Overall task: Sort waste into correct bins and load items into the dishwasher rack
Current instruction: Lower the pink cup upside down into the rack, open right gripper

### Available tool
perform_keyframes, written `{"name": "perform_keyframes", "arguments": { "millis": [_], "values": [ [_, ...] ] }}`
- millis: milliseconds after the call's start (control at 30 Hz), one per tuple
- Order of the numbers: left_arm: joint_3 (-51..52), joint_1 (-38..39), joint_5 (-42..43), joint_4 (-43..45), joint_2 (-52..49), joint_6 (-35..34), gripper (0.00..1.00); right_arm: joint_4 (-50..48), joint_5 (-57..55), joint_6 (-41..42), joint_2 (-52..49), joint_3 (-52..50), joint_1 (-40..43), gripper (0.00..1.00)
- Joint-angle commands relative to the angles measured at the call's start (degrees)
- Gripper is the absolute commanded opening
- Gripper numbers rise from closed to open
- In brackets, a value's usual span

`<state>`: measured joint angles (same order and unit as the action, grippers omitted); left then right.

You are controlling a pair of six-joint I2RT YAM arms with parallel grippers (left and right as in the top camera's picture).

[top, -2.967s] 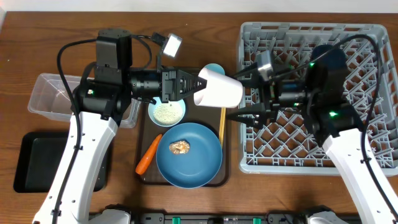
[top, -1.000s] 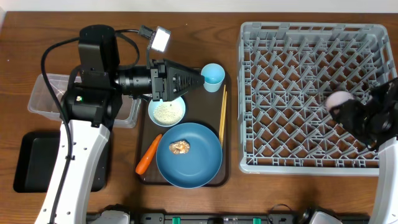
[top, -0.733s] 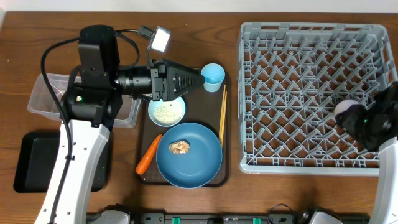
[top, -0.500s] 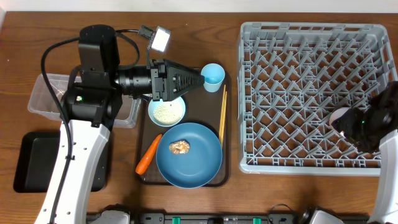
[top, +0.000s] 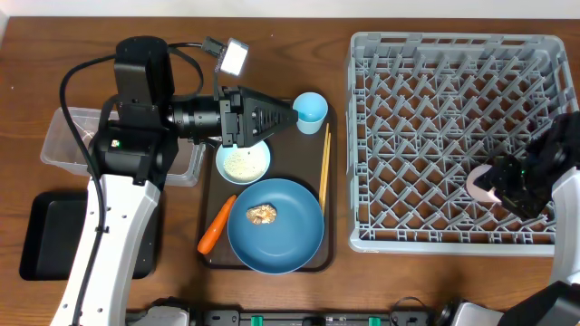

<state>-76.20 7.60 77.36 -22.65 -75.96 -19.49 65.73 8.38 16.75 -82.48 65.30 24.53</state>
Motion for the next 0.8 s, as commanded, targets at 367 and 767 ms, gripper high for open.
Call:
{"name": "perform_keyframes", "arguments": {
  "millis": [367, 767],
  "values": [
    [-0.2, -0.31, -0.02, 0.07, 0.52, 0.31, 0.6, 1.97, 0.85, -2.64, 2.64, 1.05, 0.28, 0.41],
    [-0.2, -0.28, -5.05, -0.52, 0.52, 0.37, 0.6, -1.86, 0.85, -2.4, 1.25, -2.12, 0.31, 0.93]
  ]
}}
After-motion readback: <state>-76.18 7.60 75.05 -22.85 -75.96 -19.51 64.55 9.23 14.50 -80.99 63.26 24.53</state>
